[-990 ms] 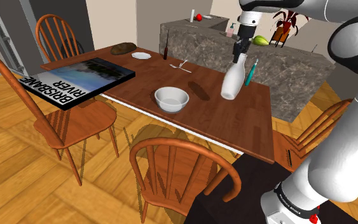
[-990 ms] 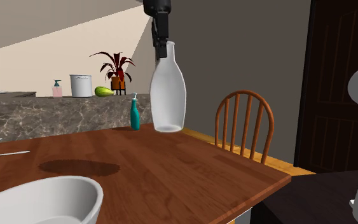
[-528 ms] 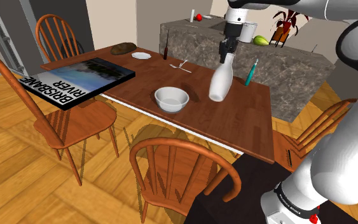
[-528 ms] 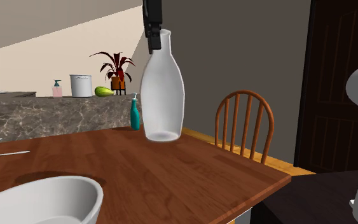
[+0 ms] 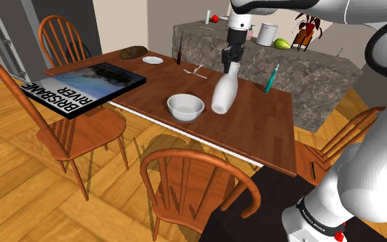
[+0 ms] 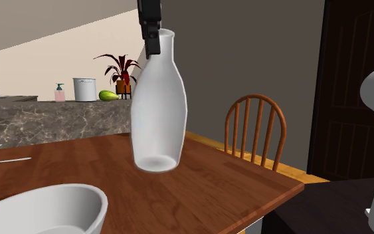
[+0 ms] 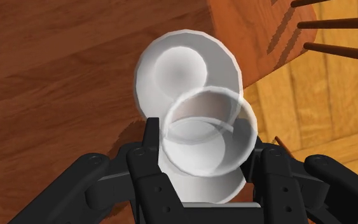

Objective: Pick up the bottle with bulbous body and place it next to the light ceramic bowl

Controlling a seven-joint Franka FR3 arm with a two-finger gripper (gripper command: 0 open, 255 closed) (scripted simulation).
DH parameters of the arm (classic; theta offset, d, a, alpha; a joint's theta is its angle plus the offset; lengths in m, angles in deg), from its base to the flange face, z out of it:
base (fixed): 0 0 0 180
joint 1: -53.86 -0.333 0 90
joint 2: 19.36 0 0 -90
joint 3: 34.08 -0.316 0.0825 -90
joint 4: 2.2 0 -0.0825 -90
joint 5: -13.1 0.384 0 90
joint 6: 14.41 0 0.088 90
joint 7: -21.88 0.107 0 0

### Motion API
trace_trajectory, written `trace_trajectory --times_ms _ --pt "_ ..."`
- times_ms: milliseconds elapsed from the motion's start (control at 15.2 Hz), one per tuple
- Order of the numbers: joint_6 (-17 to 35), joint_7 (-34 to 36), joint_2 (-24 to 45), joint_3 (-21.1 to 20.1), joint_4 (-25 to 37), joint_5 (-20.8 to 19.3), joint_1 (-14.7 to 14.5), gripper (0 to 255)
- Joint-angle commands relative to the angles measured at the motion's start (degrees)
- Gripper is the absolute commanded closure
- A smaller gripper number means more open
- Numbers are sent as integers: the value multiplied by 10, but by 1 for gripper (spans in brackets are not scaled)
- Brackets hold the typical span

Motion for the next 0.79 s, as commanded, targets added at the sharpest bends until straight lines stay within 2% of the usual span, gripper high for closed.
trace_trajectory --times_ms 0,726 --pt "16 3 -4 -1 -19 -1 -2 255" --pt "100 4 -3 -2 -103 -1 -3 255"
